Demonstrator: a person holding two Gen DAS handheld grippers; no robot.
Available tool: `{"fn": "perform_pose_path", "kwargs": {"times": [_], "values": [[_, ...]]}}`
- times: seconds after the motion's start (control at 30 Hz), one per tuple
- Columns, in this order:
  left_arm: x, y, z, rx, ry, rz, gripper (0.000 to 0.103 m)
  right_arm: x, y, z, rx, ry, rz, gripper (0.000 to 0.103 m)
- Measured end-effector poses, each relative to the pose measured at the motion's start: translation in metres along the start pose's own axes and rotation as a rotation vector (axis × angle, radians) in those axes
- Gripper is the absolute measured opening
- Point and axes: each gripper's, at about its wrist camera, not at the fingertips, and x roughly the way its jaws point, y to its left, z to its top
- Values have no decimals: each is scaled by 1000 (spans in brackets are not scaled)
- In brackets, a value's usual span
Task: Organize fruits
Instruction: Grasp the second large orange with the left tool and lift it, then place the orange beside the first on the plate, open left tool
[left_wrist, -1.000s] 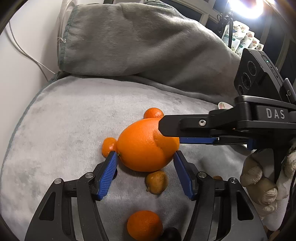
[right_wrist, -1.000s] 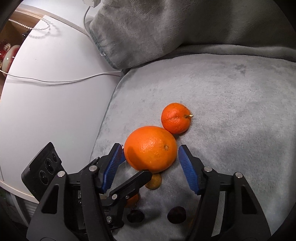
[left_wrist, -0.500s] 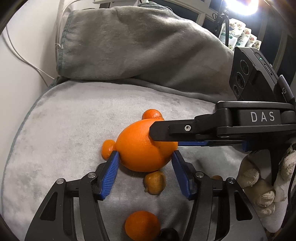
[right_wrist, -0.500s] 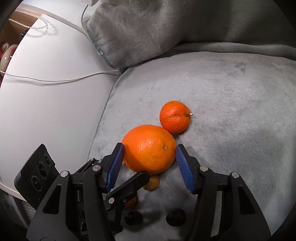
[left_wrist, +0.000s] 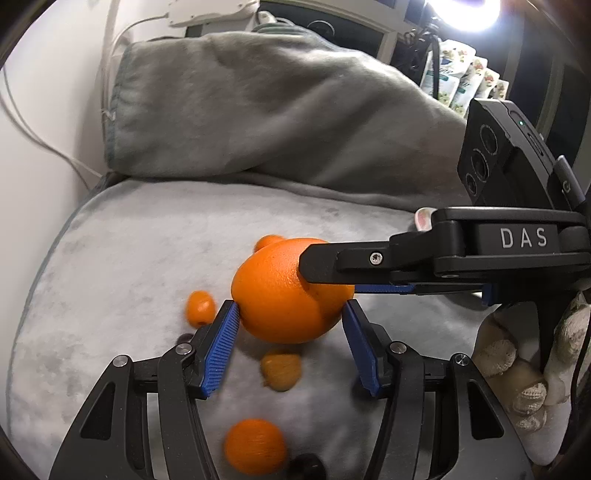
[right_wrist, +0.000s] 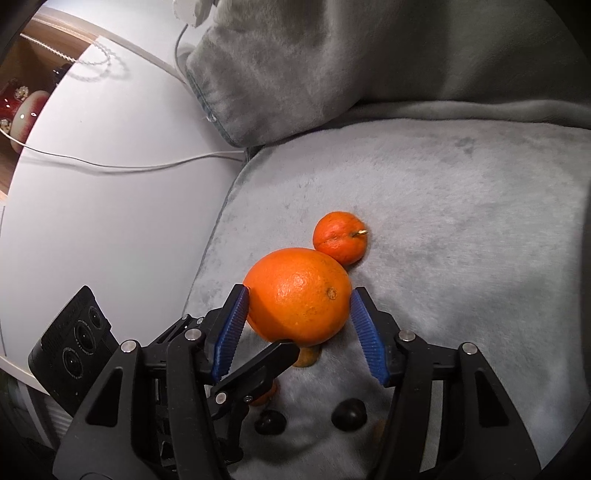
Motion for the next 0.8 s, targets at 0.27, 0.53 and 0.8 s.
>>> {"fn": "perform_pose_path", "kwargs": {"times": [0.27,0.53,0.8], "values": [[4,-30,6,31,-13,-33,57,-33,-18,-4,38,-44,-3,60],[7,-68,14,87,-25,-80,57,-73,-39,-12,67,-111,-21,60],[18,-113,18,151,-17,-157,57,-120,-69,-28,120,-190,-61,60]]}}
